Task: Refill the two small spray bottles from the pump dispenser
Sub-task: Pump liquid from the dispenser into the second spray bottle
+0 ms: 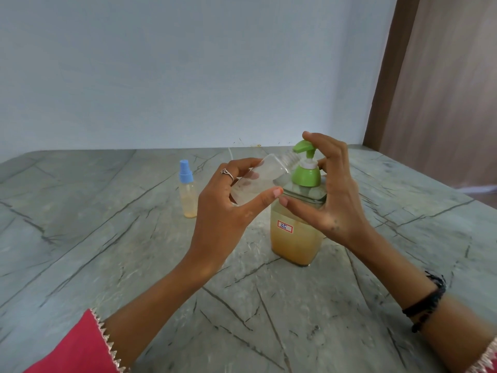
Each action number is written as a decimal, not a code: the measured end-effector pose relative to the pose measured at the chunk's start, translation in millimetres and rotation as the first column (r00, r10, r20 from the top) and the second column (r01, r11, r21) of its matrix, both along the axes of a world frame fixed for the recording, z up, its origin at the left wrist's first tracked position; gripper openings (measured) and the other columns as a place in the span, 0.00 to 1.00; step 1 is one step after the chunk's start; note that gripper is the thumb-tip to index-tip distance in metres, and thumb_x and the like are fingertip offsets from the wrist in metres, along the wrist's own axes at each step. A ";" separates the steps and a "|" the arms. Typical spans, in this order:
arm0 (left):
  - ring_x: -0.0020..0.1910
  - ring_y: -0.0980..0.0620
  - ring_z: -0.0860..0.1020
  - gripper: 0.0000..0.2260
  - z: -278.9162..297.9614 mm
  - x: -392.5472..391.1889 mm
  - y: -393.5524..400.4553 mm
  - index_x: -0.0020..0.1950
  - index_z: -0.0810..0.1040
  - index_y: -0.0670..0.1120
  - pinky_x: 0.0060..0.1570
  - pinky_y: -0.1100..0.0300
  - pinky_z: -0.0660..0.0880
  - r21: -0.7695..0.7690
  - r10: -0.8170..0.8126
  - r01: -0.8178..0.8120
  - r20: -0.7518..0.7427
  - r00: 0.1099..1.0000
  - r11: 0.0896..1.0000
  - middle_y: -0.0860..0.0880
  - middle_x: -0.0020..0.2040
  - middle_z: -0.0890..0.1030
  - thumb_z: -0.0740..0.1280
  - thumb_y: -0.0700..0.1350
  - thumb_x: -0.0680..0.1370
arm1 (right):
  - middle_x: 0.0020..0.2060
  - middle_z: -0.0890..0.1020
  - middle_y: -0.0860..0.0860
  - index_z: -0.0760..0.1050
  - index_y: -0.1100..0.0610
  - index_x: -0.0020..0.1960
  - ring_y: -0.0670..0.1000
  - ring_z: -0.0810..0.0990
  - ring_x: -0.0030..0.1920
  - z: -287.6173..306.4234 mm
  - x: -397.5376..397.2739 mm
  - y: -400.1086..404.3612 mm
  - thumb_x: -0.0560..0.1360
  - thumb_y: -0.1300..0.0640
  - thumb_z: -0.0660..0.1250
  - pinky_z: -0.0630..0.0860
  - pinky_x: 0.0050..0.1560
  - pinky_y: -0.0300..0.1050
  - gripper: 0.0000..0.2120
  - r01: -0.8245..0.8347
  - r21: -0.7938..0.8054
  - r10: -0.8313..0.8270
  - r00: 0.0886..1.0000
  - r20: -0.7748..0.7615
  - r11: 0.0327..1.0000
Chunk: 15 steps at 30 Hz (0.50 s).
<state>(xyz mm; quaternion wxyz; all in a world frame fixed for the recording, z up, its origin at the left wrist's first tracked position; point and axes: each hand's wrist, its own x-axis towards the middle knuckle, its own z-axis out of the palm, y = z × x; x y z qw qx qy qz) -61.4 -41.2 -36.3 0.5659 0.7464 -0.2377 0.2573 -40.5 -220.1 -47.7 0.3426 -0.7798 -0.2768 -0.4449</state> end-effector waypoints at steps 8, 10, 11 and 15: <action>0.52 0.64 0.76 0.19 -0.1 -0.8 -0.9 0.55 0.73 0.58 0.45 0.75 0.72 0.002 -0.008 0.008 0.010 1.000 1.000 0.54 0.53 0.79 0.70 0.56 0.65 | 0.63 0.67 0.48 0.63 0.50 0.67 0.39 0.72 0.57 1.4 0.7 0.6 0.66 0.46 0.73 0.73 0.46 0.30 0.34 -0.028 0.039 0.028 1.000 0.005 0.999; 0.52 0.64 0.76 0.19 0.3 -1.0 -1.1 0.54 0.73 0.59 0.46 0.75 0.72 -0.002 -0.008 0.008 0.008 1.000 1.000 0.55 0.53 0.79 0.70 0.56 0.65 | 0.61 0.68 0.47 0.64 0.52 0.65 0.40 0.73 0.54 1.7 1.0 1.2 0.65 0.47 0.74 0.73 0.45 0.32 0.33 -0.019 0.051 0.018 1.000 0.012 0.999; 0.52 0.64 0.76 0.18 0.7 -1.2 -1.2 0.54 0.73 0.59 0.46 0.75 0.72 -0.005 -0.007 0.007 0.004 1.000 1.000 0.55 0.53 0.79 0.70 0.56 0.65 | 0.60 0.68 0.46 0.65 0.53 0.64 0.40 0.73 0.53 1.9 1.1 1.6 0.65 0.48 0.75 0.74 0.44 0.33 0.33 -0.010 0.054 0.009 1.000 0.014 0.998; 0.51 0.65 0.76 0.19 1.0 -1.4 -1.8 0.54 0.75 0.57 0.46 0.75 0.71 -0.025 -0.002 0.002 -0.017 1.000 1.000 0.56 0.51 0.79 0.70 0.56 0.65 | 0.53 0.68 0.40 0.68 0.56 0.59 0.40 0.73 0.49 4.6 0.9 3.5 0.63 0.49 0.76 0.74 0.42 0.37 0.30 0.016 0.082 -0.016 1.000 -0.006 0.997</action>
